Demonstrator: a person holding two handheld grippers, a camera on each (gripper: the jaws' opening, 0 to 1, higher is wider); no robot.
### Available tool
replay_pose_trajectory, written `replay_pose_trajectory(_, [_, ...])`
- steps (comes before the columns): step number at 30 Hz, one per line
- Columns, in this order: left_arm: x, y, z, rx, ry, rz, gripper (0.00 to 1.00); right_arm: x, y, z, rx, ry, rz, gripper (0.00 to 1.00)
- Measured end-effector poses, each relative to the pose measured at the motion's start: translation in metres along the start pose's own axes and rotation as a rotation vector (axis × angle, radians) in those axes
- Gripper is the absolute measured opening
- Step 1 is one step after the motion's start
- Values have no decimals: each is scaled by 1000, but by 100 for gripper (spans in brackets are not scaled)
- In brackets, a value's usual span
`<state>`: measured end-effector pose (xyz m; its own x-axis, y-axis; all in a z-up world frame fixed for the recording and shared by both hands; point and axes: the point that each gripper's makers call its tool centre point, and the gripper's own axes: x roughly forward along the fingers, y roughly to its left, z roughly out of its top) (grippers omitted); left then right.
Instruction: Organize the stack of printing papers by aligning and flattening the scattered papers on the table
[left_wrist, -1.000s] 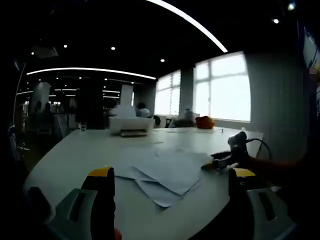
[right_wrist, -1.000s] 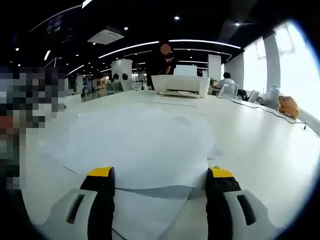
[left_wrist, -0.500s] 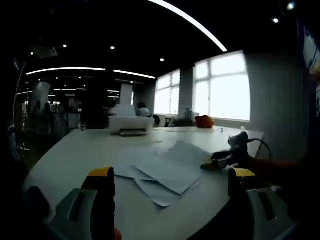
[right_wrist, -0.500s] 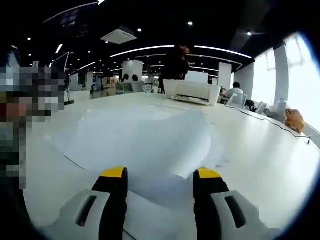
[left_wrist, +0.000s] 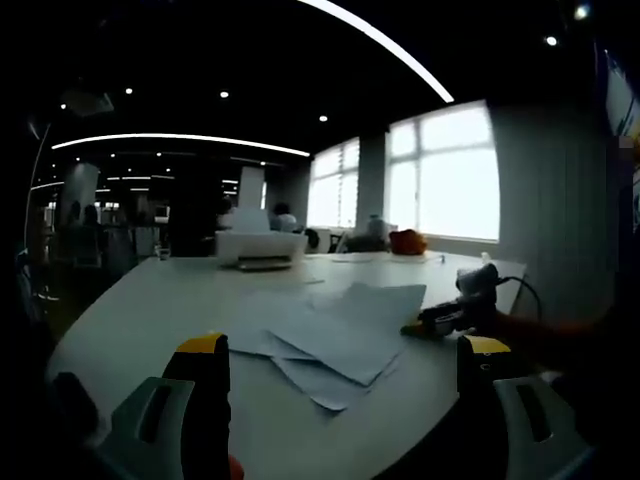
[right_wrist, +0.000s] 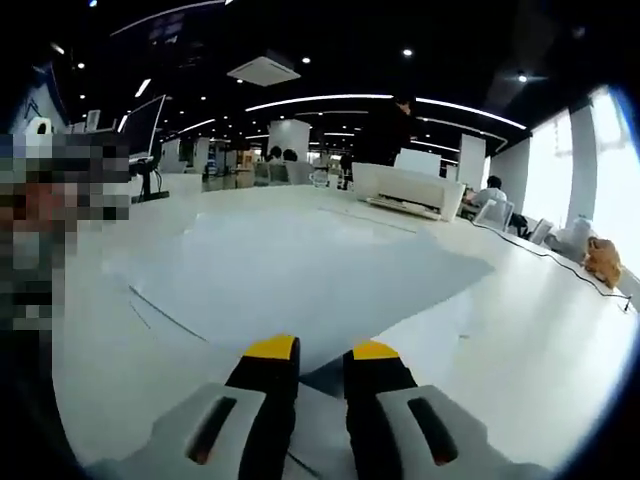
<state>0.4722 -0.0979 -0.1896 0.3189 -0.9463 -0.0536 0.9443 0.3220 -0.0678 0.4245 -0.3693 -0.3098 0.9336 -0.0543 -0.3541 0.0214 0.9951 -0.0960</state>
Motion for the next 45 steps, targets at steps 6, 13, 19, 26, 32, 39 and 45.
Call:
replay_pose_trajectory(6, [-1,-1,1,-1,-4,-1,97,2,-2,-1,34,6,8,11])
replay_pose_trajectory(13, [-2,0,2,1,-5,2,97,4,-3,-2,87,19,16,8])
replay_pose_trajectory(19, [-1,0,4,3,-7,2,97,4,-3,-2,105,25,17,5])
replay_pose_trajectory(26, [0,0,3,4,-3,2,97,2,-3,-3,121,30,15,0])
replay_pose_trajectory(32, [0,0,4,4,-5,1,97,0,-3,-1,127,24,7,0])
replay_pose_trajectory(39, [0,1,4,3,-6,3,97,-6,-6,4,147,0,0,0])
replay_pose_trajectory(45, [0,2,4,2,-7,5,97,-9,-7,7,157,-13,-2,0])
